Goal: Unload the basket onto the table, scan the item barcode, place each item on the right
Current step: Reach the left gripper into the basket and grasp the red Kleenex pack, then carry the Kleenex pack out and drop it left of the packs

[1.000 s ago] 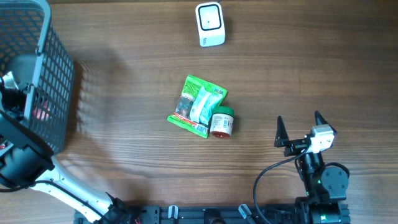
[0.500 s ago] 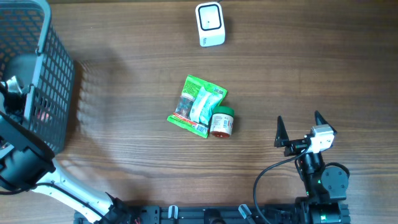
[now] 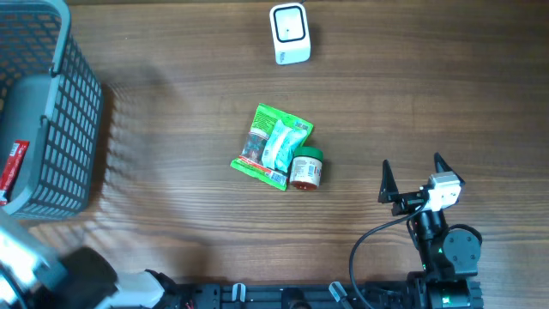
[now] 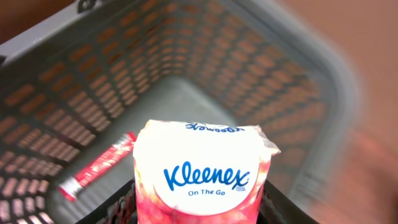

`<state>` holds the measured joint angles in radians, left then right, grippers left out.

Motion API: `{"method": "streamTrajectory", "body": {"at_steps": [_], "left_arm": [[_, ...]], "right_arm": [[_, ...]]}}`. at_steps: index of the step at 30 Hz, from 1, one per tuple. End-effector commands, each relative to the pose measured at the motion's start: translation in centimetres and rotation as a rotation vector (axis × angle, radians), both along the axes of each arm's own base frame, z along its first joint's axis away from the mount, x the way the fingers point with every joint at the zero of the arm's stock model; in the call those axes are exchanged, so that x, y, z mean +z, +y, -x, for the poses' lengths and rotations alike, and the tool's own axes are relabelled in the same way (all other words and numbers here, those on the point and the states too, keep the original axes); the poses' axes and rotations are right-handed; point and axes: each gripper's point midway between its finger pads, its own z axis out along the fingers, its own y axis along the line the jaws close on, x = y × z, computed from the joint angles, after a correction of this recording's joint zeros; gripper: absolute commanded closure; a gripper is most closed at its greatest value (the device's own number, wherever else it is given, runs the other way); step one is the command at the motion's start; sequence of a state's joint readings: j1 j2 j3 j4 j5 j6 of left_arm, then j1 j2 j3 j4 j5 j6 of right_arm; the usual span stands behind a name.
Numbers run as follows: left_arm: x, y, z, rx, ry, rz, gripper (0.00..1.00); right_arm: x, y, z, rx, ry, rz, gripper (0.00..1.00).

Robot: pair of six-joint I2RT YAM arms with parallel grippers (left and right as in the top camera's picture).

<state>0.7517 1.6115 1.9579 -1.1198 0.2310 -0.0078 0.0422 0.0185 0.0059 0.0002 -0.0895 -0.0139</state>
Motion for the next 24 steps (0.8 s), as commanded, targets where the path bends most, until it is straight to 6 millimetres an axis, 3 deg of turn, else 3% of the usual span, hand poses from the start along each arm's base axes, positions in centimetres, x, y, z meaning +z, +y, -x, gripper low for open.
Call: {"method": "streamTrajectory", "body": {"at_steps": [1,6,11,17,20,21,24], "left_arm": [[1.3,-6.0,-0.5,-0.101,-0.056,0.129,0.51],[0.2,-12.6,-0.3,-0.241,0.038,0.193,0.51],[-3.3,-19.2,-0.8,-0.407,0.174,0.252,0.51],[-11.2,-24.9,-0.4,-0.515,0.394,0.254,0.51],[-15.9,-28.0,-0.2,-0.560,0.458,0.273,0.50],[-18.5,-29.4,-0.1,-0.558,0.482,0.275,0.50],[-22.8,-31.4,0.3,-0.548,0.502,0.255,0.51]], "right_arm": [[0.1,0.1,0.0,0.008,-0.007,0.011,0.00],[0.1,0.1,0.0,0.008,-0.007,0.011,0.00],[0.1,0.1,0.0,0.008,-0.007,0.011,0.00],[0.1,0.1,0.0,0.008,-0.007,0.011,0.00],[0.1,0.1,0.0,0.008,-0.007,0.011,0.00],[0.1,0.1,0.0,0.008,-0.007,0.011,0.00],[0.1,0.1,0.0,0.008,-0.007,0.011,0.00]]}}
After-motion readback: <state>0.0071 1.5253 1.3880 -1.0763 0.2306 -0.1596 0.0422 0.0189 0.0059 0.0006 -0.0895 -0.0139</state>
